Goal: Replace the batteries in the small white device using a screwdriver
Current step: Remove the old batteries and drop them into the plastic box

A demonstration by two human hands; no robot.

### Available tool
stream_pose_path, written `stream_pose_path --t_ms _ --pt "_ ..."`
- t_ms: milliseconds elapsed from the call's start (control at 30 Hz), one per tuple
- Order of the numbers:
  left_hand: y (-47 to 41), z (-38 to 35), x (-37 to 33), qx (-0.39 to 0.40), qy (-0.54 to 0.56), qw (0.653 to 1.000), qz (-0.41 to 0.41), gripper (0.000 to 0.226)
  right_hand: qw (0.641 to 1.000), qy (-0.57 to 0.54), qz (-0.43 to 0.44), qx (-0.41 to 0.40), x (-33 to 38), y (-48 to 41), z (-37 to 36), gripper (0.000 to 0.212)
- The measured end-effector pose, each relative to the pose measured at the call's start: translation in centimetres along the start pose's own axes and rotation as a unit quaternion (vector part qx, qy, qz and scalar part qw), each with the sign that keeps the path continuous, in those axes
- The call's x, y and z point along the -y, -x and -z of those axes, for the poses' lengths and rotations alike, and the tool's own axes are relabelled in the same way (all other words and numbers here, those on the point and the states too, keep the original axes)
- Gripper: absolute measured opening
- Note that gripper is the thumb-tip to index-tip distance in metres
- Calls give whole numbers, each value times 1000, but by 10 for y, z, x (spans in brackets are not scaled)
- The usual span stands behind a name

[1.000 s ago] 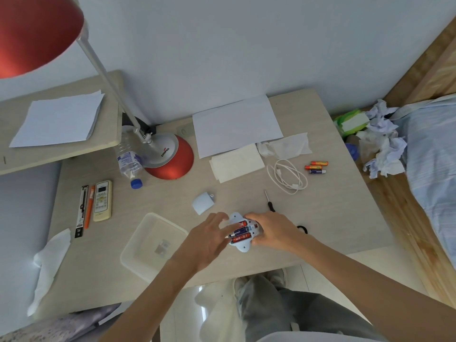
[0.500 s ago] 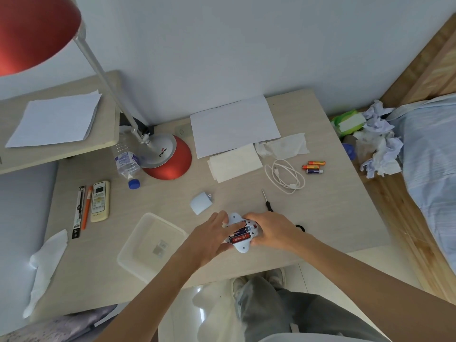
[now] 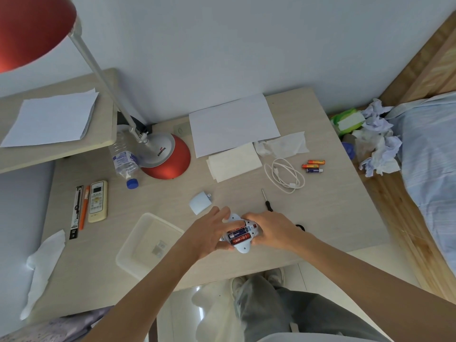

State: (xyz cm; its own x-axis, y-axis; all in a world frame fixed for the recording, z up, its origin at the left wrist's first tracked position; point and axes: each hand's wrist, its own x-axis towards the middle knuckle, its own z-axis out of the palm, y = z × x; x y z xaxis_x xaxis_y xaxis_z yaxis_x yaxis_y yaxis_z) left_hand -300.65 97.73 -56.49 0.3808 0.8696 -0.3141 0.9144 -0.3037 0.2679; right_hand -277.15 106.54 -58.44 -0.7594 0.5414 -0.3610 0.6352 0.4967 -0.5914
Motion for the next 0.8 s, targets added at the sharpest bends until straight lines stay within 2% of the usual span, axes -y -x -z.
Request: stream_pose_path --t_ms 567,800 --pt "-5 -1 -1 13 -1 1000 -15 81 1000 16 12 -3 2 -1 1 61" --pt "4 -8 -7 -21 -9 999 -30 82 1000 18 9 -15 2 -2 -3 60"
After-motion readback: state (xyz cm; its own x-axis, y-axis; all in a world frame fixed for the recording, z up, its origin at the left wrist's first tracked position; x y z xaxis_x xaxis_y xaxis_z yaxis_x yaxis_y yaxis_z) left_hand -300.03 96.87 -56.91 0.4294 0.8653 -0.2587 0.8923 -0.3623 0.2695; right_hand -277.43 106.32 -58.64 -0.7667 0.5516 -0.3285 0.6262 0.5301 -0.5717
